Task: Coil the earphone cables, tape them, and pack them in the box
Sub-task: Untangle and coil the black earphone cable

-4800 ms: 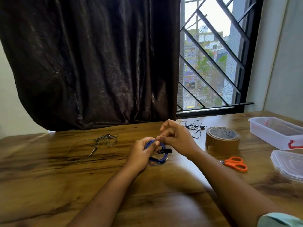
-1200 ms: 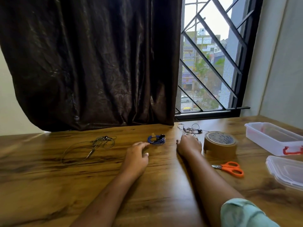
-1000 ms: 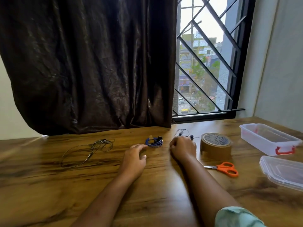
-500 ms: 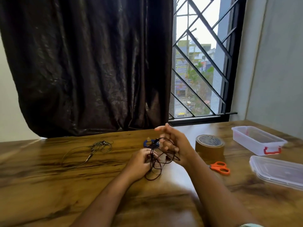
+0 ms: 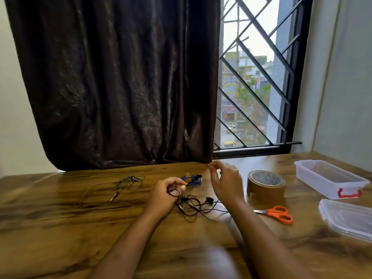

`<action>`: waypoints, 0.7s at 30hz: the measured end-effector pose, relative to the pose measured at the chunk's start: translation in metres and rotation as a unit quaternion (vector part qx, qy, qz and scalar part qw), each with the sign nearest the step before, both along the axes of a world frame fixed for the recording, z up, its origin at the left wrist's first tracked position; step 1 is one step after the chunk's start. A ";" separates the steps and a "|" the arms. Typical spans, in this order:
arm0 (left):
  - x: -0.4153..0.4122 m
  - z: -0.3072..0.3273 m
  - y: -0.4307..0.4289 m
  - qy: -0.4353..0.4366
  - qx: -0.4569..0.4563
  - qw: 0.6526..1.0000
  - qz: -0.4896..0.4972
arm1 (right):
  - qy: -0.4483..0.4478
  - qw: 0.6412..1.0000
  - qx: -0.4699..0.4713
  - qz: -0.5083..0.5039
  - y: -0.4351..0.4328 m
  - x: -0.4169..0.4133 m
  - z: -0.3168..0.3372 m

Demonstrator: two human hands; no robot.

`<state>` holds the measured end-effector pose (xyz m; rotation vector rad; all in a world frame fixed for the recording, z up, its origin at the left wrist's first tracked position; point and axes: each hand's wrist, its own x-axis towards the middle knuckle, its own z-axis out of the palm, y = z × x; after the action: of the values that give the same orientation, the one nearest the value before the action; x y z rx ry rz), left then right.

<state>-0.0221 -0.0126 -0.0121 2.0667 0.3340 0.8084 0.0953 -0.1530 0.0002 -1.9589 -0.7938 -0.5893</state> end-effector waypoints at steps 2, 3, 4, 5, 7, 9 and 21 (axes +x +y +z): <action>0.001 0.000 0.000 -0.006 -0.024 1.000 0.019 | 0.064 0.983 -0.019 0.171 0.007 -0.010 0.005; 0.001 0.001 0.000 -0.015 -0.039 0.999 0.031 | 0.064 0.972 -0.098 0.205 0.010 -0.014 0.004; 0.001 0.001 0.001 -0.026 -0.050 0.997 0.046 | 0.039 0.959 -0.200 0.195 0.012 -0.016 0.003; 0.001 0.002 0.004 -0.034 -0.053 0.996 0.061 | 0.006 0.942 -0.289 0.170 0.015 -0.017 0.000; 0.002 0.002 0.010 -0.024 -0.035 0.995 0.094 | 0.010 0.921 -0.359 0.148 0.016 -0.018 -0.002; 0.002 -0.001 0.017 0.014 0.009 0.993 0.116 | 0.050 0.917 -0.360 0.163 0.018 -0.014 -0.004; -0.009 0.003 0.031 0.136 0.065 0.980 0.128 | 0.135 0.969 -0.057 0.201 0.019 0.012 -0.019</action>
<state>-0.0311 0.0181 -0.0090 2.2927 0.7275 0.7132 0.1070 -0.1341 -0.0187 -1.8556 -1.0286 -0.0339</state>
